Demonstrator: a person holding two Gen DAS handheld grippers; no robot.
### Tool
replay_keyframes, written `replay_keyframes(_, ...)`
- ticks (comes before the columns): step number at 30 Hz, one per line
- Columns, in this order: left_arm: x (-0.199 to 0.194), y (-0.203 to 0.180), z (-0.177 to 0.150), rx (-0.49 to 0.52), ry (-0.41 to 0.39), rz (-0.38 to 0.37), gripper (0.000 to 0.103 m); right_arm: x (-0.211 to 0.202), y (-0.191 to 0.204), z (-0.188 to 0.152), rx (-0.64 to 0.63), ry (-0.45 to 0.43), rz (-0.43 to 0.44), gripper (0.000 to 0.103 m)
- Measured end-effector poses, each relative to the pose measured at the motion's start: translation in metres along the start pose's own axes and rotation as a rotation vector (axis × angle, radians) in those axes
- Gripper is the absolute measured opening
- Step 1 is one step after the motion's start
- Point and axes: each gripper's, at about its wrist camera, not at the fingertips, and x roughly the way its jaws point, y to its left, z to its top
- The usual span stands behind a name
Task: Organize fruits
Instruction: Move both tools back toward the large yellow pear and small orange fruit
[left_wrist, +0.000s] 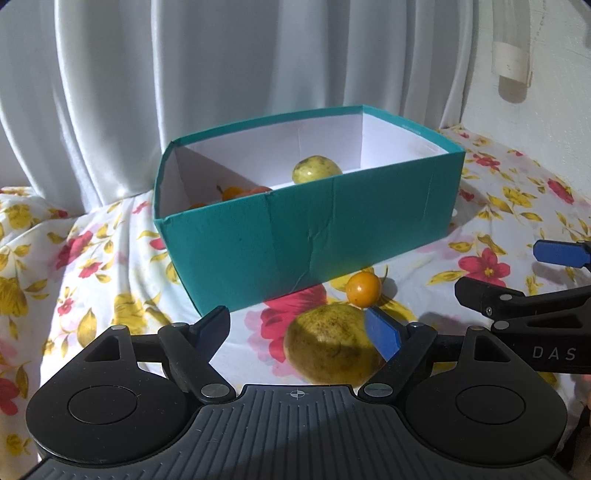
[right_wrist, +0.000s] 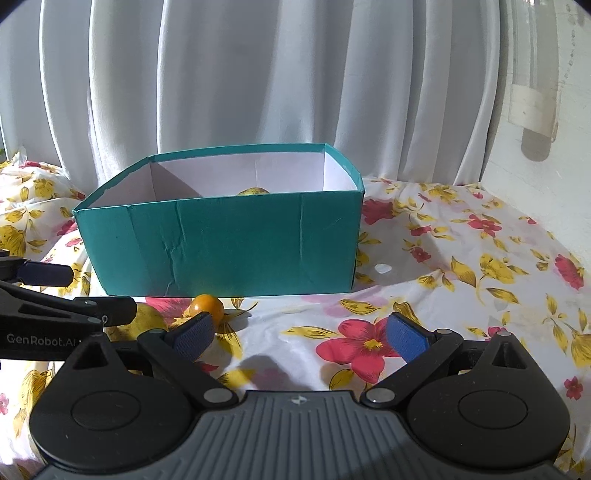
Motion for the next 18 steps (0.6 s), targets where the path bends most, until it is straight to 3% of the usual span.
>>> replay_keyframes(6,0.006,-0.002,-0.003,0.018,-0.003,-0.021,0.085,0.004,-0.004,0.0,0.022,-0.001,0.013,0.099)
replay_keyframes(14,0.015,0.004,-0.003,-0.014,0.01,-0.104,0.085,0.012,-0.011,0.001,0.057,0.024,0.002,0.099)
replay_keyframes(18,0.019,-0.003,-0.006,0.037,0.024,-0.149,0.086,0.016,-0.013,0.003,0.062,0.037,-0.012,0.099)
